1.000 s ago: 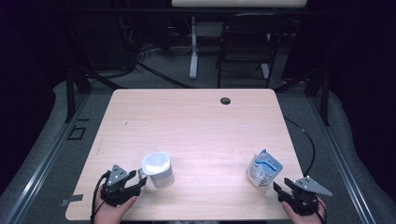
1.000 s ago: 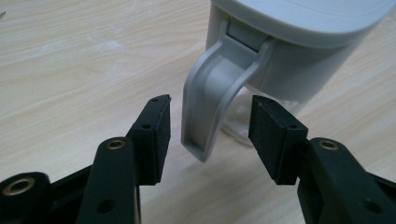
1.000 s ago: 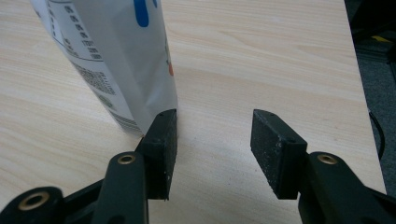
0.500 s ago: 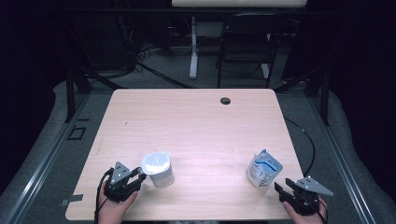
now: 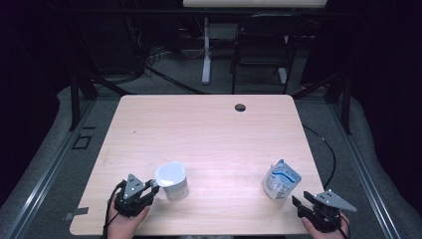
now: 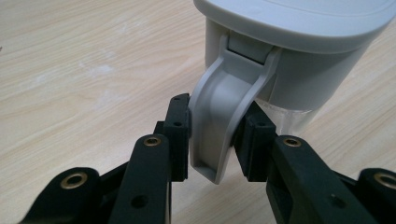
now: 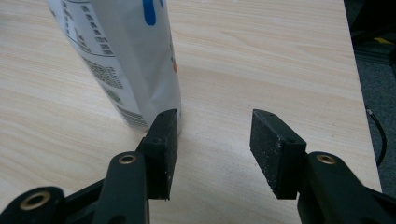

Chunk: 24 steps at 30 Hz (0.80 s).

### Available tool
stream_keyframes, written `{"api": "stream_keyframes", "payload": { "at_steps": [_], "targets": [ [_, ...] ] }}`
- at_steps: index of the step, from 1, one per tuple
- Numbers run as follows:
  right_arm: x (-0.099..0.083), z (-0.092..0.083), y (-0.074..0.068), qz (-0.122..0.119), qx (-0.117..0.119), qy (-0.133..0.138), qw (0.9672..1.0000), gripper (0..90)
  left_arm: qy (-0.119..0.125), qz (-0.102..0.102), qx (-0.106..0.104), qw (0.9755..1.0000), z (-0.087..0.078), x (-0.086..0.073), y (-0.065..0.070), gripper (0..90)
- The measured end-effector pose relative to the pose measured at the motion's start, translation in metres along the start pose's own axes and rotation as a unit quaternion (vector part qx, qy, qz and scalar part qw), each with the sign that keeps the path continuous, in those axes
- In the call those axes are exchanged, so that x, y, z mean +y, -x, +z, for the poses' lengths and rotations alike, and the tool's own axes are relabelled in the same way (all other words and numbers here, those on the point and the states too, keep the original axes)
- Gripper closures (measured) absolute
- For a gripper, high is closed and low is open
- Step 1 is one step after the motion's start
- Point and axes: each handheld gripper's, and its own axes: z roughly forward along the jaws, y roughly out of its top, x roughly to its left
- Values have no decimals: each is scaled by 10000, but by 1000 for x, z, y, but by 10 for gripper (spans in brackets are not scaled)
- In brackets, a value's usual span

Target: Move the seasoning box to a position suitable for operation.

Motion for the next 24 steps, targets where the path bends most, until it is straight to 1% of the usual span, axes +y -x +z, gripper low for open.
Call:
{"api": "stream_keyframes", "payload": {
  "at_steps": [2, 8, 11, 15, 18, 24],
  "targets": [
    [1, -1, -1, -34, 15, 4, 10000, 518, -5, 29, -21, 10000, 1, 1, 3, 691],
    [2, -2, -5, -88, 57, 21, 9999, 520, -25, 220, -145, 9997, 4, 4, 14, 694],
    [2, -1, -7, -129, 77, 6, 9999, 520, -14, 272, -198, 9994, 6, 5, 18, 694],
    [2, -2, -8, -171, 101, 1, 9998, 521, -3, 353, -359, 9987, 7, 6, 24, 694],
    [2, -1, -9, -170, 96, -12, 9998, 521, 32, 435, -482, 9979, 9, 7, 31, 695],
    [2, 0, -9, -182, 96, -24, 9998, 520, 71, 719, -789, 9943, 12, 10, 45, 695]
  ]
}}
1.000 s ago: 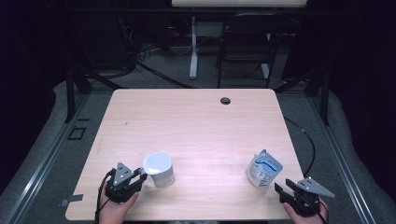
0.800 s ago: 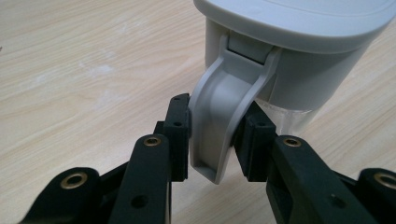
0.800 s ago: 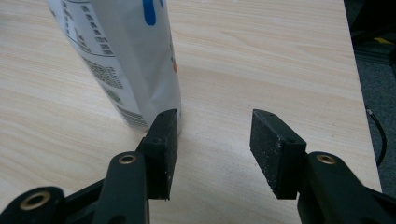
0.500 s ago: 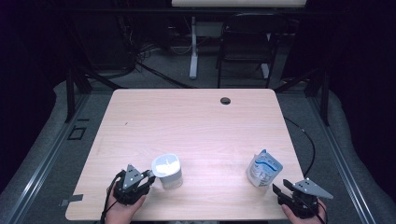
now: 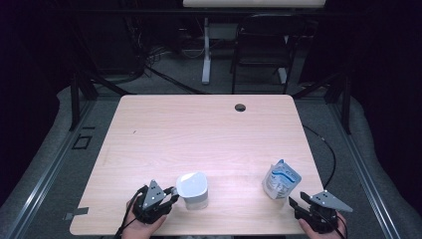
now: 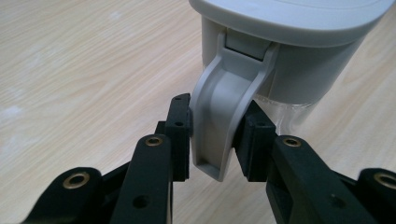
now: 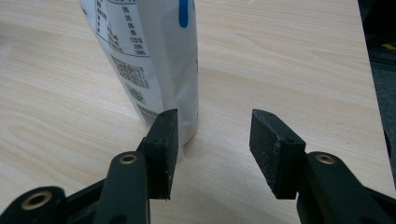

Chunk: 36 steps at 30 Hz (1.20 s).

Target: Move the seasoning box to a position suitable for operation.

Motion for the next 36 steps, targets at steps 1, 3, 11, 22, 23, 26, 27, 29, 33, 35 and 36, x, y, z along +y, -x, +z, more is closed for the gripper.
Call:
{"api": "stream_keyframes", "payload": {
  "at_steps": [1, 3, 11, 22, 23, 26, 27, 29, 33, 35, 36],
  "targets": [
    [0, 0, 0, -13, 0, -16, 10000, 520, 16, 16, -21, 10000, 1, 0, 0, 695],
    [0, 0, 0, -6, 16, -18, 10000, 520, 25, -8, -38, 10000, 1, -1, -1, 693],
    [1, -5, -4, 69, 34, -113, 9999, 528, 61, -330, 125, 9994, -10, -7, -8, 605],
    [17, -32, -27, -15, 97, -174, 9998, 574, 352, -1006, -85, 9943, -45, -4, -26, 563],
    [17, -34, -30, -71, 143, -199, 9997, 579, 371, -1017, -96, 9941, -47, -3, -27, 564],
    [16, -40, -41, -227, 340, -144, 9991, 598, 423, -1010, -81, 9939, -49, -2, -30, 563],
    [16, -40, -44, -251, 405, -113, 9988, 602, 402, -1013, -87, 9940, -48, -2, -31, 568],
    [17, -40, -51, -334, 539, -72, 9980, 611, 371, -1002, -16, 9943, -48, -2, -32, 569],
    [25, -33, -66, -576, 798, 76, 9951, 611, 395, -1075, -3, 9934, -50, 1, -33, 563],
    [29, -29, -73, -736, 848, 61, 9937, 613, 399, -1089, 16, 9933, -50, 3, -34, 560],
    [32, -27, -76, -823, 891, 47, 9926, 614, 377, -1140, 51, 9928, -50, 3, -35, 557]
  ]
}}
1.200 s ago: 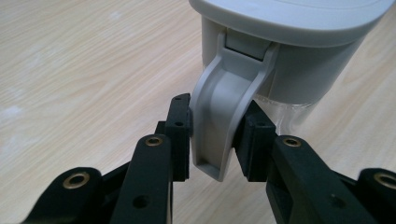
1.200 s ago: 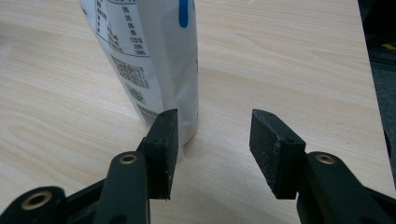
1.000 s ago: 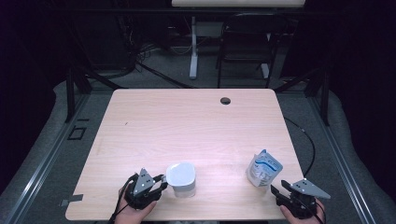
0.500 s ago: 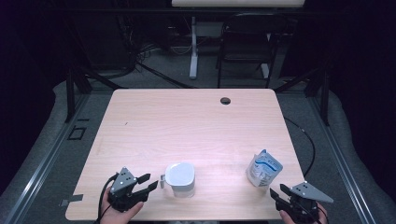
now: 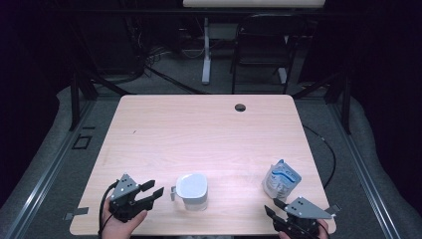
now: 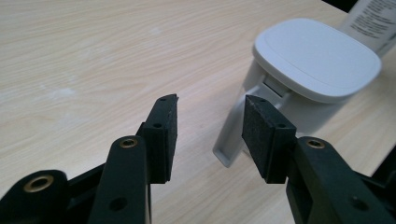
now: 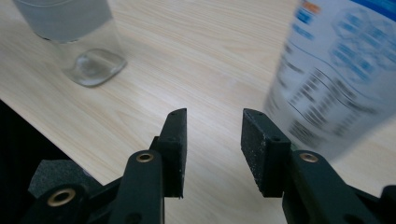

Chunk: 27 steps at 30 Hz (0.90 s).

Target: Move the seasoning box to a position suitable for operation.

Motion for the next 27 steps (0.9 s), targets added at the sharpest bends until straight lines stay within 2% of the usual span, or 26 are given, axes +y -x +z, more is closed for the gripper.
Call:
{"api": "stream_keyframes", "payload": {
  "at_steps": [4, 9, 13, 14, 19, 22, 27],
  "targets": [
    [12, 15, -10, -272, 199, 51, 9994, 620, -38, -11, -61, 10000, 2, 3, -3, 579],
    [32, 42, -19, -393, 510, -14, 9979, 611, -155, 35, -76, 9998, 7, 12, -3, 611],
    [52, 57, -25, -514, 636, 63, 9966, 605, -202, 29, -161, 9997, 10, 24, -4, 635],
    [59, 61, -27, -624, 642, 54, 9960, 607, -235, 29, -186, 9995, 10, 26, -4, 650],
    [84, 78, -30, -621, 827, 124, 9946, 687, -314, 153, -285, 9990, 12, 43, -4, 698],
    [97, 86, -33, -695, 925, 114, 9932, 738, -458, 319, -223, 9982, 14, 53, -4, 710],
    [111, 98, -41, -818, 984, 86, 9917, 766, -366, 336, -272, 9984, 13, 64, -6, 747]
  ]
}}
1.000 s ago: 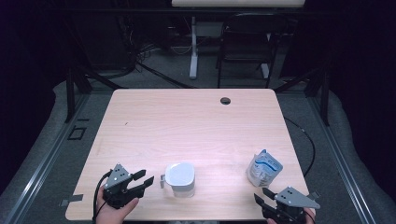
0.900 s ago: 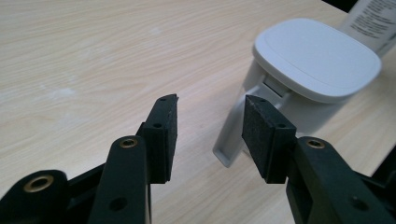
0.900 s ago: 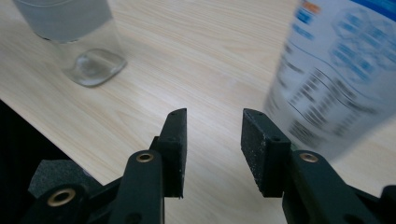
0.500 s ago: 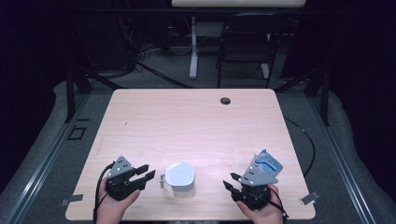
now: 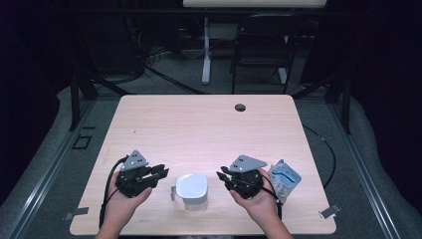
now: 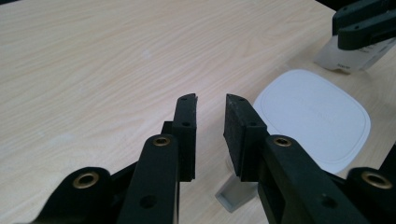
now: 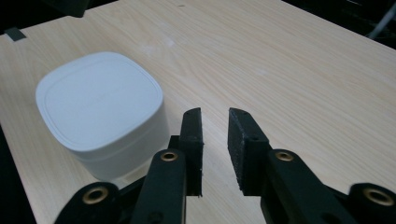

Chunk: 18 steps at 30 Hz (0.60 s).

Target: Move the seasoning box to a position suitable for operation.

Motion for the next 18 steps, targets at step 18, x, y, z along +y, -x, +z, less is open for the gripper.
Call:
{"api": "stream_keyframes", "payload": {
  "at_steps": [18],
  "targets": [
    [-4, 3, -19, -61, 344, 305, 9989, 834, 187, 305, -280, 9990, -3, -2, 25, 900]
  ]
}}
